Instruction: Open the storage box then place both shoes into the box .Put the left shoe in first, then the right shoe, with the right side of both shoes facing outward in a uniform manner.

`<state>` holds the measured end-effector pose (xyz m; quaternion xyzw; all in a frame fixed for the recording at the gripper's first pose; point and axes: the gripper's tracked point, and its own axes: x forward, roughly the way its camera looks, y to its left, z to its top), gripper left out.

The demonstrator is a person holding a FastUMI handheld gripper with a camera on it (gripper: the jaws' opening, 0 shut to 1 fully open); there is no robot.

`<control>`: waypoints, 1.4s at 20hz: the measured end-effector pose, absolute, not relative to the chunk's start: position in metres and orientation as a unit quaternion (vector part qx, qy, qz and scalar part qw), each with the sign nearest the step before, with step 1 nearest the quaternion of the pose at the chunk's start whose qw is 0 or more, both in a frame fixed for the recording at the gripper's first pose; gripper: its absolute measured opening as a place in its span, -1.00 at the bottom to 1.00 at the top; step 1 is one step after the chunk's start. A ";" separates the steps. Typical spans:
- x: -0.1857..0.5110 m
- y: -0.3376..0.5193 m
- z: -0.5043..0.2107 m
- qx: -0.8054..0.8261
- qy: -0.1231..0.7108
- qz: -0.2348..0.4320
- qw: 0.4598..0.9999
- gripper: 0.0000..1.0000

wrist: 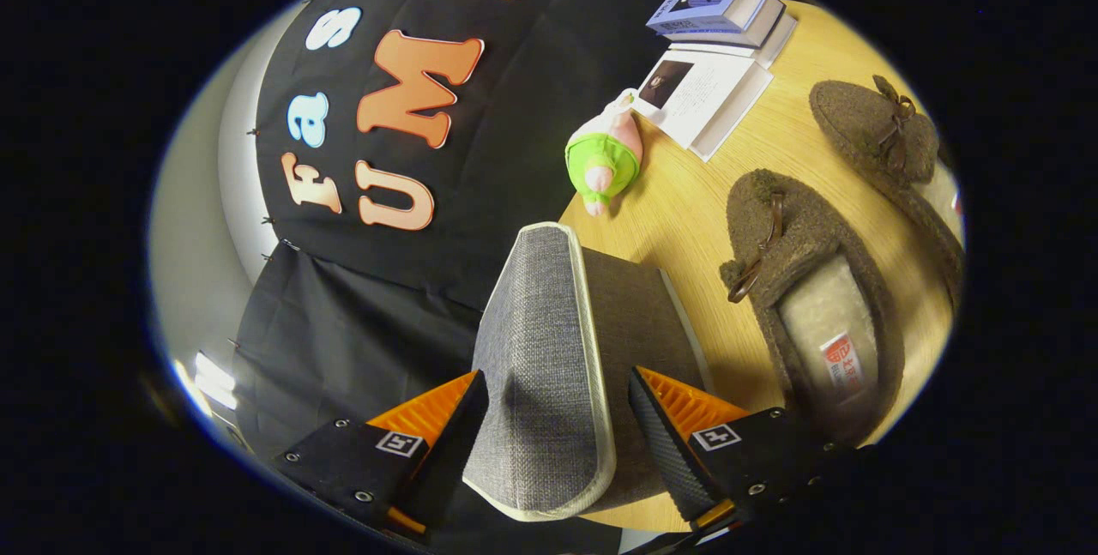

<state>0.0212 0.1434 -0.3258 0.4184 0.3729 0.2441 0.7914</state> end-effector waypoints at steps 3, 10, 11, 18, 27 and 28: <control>0.021 0.142 -0.319 0.441 0.364 0.246 0.783 0.71; 0.024 0.129 -0.301 0.472 0.343 0.242 0.775 -0.58; 0.024 0.131 -0.293 0.480 0.336 0.248 0.772 -0.83; 0.009 0.159 -0.259 0.409 0.341 0.281 0.798 -0.99; 0.003 0.209 -0.175 0.398 0.297 0.326 0.804 -0.99; 0.001 0.215 -0.167 0.392 0.293 0.329 0.808 -0.98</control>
